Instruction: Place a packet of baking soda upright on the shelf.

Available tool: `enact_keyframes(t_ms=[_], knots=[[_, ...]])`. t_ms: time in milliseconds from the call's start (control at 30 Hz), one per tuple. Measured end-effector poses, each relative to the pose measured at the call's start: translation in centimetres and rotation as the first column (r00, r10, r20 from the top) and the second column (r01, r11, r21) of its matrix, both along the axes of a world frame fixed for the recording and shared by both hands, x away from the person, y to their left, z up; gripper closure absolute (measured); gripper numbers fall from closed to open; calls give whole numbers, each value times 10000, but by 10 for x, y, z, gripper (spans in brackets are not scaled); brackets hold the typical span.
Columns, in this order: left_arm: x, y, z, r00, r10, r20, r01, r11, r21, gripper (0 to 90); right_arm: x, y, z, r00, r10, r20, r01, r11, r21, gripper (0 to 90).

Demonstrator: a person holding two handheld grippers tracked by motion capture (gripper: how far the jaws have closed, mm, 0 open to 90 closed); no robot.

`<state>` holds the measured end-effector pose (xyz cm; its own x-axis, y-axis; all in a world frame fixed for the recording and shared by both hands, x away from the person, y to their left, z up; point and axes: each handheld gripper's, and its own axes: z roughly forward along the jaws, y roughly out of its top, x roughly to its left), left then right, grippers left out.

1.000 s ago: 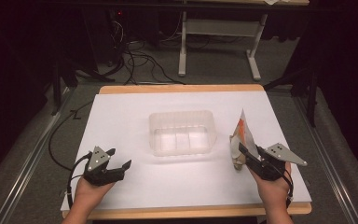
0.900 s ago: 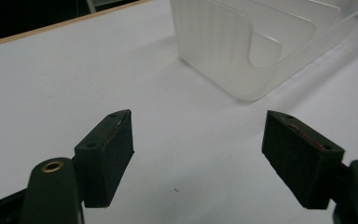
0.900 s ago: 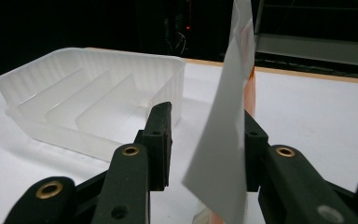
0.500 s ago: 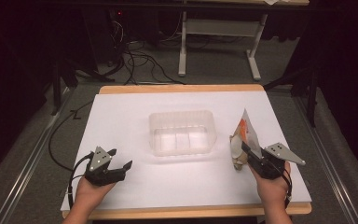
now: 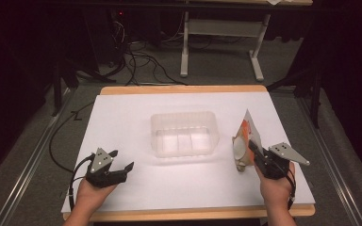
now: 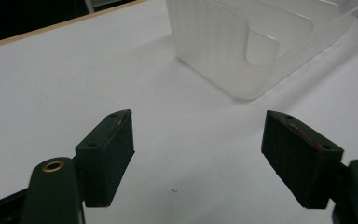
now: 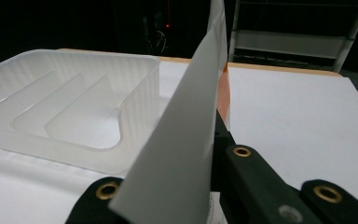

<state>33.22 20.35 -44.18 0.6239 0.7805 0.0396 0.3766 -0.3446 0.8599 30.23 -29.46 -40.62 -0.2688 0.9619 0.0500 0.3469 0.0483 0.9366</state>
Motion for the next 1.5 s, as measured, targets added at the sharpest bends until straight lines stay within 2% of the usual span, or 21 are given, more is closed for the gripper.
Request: enact_keyframes(t_ms=[367, 633, 933, 1067, 1333, 1500], knots=[[-1, -1, 2, 9998, -176, 122, 178, 9998, -131, 255, -8, 3, 10, 9988, -14, 486, 33, 9993, -380, 900], [-1, 2, 3, 9997, -150, 202, 156, 9994, -318, 255, -15, 3, 25, 9940, -1, 1091, 16, 9999, -132, 900], [-2, 3, 4, 9997, -109, 217, 117, 9993, -358, 254, -13, 3, 39, 9912, 244, 1305, -246, 9997, 0, 900], [-1, 4, 3, 9998, -61, 196, 69, 9991, -418, 252, -10, 6, 52, 9883, 374, 1476, -367, 9993, -71, 900], [-2, 3, 4, 9994, -189, 290, 198, 9993, -325, 251, -4, 16, 81, 9821, 548, 1801, -612, 9977, 297, 900], [-2, 4, 4, 9995, -206, 245, 215, 9991, -372, 247, 2, 29, 101, 9762, 805, 2013, -871, 9959, 240, 900]])
